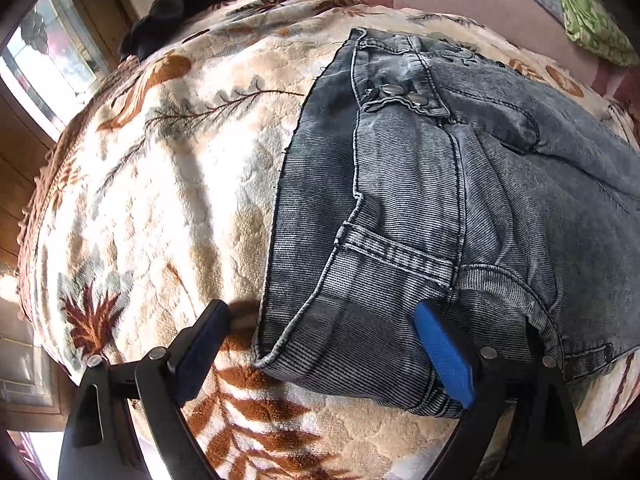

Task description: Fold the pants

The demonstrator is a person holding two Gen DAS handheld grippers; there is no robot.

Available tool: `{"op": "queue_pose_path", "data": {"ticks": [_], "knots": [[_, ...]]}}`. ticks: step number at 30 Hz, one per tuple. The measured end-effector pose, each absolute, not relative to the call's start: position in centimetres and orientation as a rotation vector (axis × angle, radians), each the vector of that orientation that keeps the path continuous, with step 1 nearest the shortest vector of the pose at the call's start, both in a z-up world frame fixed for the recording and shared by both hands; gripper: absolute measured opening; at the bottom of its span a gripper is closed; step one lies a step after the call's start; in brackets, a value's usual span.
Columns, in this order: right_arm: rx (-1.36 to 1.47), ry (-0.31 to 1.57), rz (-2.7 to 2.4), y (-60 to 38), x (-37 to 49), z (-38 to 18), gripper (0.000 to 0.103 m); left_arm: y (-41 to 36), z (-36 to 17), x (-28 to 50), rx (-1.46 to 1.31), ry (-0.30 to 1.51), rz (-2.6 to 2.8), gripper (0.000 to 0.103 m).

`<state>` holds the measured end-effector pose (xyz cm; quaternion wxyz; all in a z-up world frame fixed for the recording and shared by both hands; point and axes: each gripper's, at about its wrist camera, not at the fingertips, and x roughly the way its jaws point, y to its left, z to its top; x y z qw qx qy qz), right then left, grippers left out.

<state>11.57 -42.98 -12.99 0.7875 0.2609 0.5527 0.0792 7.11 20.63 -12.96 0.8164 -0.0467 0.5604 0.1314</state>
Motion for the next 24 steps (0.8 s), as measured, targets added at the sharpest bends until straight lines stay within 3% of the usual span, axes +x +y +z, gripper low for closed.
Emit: {"op": "queue_pose_path", "data": {"ticks": [6,9,11,20,24], "knots": [[0.470,1.109,0.185,-41.7,11.3,-9.4,0.084,20.9,-9.6,5.9,-0.090,1.070,0.318,0.094],[0.479,1.179,0.128,-41.9,12.2,-11.8,0.093,20.6,-11.2,6.4,-0.073,1.135,0.311,0.094],[0.482,1.162,0.127,-41.9,11.9,-12.3,0.093,20.8,-13.4,6.7,-0.079,1.173,0.314,0.094],[0.376,1.014,0.163,-37.9,11.8,-7.1,0.093,19.4,-7.7,6.2,-0.167,1.017,0.258,0.094],[0.331,1.020,0.192,-35.2,12.9,-7.6,0.093,16.5,-8.3,7.4,-0.113,1.020,0.218,0.094]]}}
